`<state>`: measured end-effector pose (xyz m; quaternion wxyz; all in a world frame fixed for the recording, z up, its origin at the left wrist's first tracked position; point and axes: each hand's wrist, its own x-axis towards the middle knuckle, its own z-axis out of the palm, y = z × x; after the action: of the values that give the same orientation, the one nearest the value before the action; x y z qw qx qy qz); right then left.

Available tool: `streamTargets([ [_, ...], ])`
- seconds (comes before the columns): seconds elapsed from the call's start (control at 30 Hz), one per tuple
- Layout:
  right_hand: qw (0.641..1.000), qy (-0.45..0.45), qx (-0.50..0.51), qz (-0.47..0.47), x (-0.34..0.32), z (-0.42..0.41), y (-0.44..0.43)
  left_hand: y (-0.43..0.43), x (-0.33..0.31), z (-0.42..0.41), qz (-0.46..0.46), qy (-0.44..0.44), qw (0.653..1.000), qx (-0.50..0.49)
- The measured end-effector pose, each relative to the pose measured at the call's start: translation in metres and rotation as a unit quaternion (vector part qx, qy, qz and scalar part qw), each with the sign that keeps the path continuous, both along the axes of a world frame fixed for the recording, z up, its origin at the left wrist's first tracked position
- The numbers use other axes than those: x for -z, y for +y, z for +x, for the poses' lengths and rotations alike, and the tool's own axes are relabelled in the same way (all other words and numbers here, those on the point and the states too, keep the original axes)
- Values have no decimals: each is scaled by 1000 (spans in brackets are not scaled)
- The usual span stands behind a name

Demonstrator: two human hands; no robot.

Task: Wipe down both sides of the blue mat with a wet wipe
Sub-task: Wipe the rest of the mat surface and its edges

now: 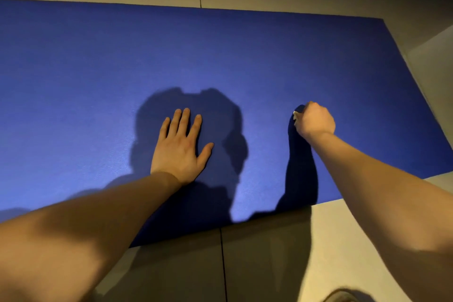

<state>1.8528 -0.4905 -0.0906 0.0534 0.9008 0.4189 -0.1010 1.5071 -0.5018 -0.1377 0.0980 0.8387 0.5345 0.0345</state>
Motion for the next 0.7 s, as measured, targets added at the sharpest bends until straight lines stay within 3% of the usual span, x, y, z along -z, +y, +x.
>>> streamTargets([
  [0.13, 996, 61, 1, 66, 10, -41, 12, 0, -8, -2, -23, 4, 1000, 5],
  [0.33, 966, 130, -185, 125, 17, -132, 11, 36, -63, -51, -59, 43, 994, 85],
  [0.43, 946, 143, -261, 127, 19, -149, -2, 52, -89, -91, -112, 188, 976, 6],
  [0.53, 970, 100, -197, 106, 15, -119, 3, 55, -94, -123, -226, 296, 924, -88],
  [0.7, 994, 82, -18, 67, 11, -87, 18, 48, -71, -130, -240, 304, 919, -74],
])
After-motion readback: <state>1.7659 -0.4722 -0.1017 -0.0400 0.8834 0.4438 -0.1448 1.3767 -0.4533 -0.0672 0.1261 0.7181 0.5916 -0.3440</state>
